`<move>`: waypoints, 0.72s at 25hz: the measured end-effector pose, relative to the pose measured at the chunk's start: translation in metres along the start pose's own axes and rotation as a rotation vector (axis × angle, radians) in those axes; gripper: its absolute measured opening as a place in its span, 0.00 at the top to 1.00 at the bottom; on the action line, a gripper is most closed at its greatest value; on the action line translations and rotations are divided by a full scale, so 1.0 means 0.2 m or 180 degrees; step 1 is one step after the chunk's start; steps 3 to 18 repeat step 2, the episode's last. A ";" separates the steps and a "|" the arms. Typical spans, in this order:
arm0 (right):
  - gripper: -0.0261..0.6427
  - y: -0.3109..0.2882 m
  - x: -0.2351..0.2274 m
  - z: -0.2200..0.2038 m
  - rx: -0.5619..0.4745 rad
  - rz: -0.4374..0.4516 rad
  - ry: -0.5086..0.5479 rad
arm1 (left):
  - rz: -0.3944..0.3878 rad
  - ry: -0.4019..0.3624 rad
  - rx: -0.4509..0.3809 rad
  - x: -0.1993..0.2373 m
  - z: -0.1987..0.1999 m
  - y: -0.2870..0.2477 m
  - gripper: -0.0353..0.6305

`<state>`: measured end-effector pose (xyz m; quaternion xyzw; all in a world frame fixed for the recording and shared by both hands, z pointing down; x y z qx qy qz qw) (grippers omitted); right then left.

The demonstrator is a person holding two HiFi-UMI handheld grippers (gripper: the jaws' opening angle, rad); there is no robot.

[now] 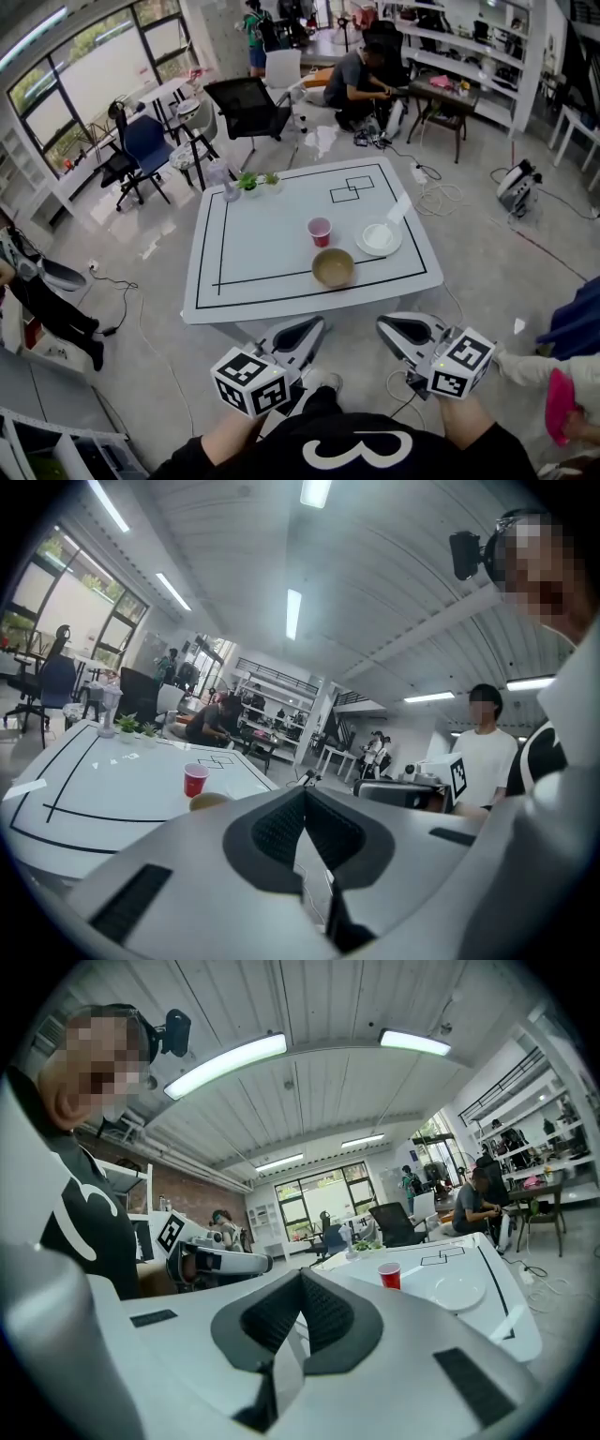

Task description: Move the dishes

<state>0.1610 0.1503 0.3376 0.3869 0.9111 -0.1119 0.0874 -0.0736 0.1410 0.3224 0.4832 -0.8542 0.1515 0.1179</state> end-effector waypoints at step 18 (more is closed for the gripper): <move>0.95 0.02 0.01 -0.01 -0.0001 -0.0017 0.0004 | 0.0001 0.0003 -0.0002 -0.02 -0.02 0.01 0.94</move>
Point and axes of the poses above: the fingertips, and each gripper's own axes: y backward along the fingers, x to its left, z out of its top, the point moved 9 cm from there along y, backward along the fingers, and after that the axes turned 10 degrees about -z, right-handed, at the moved point
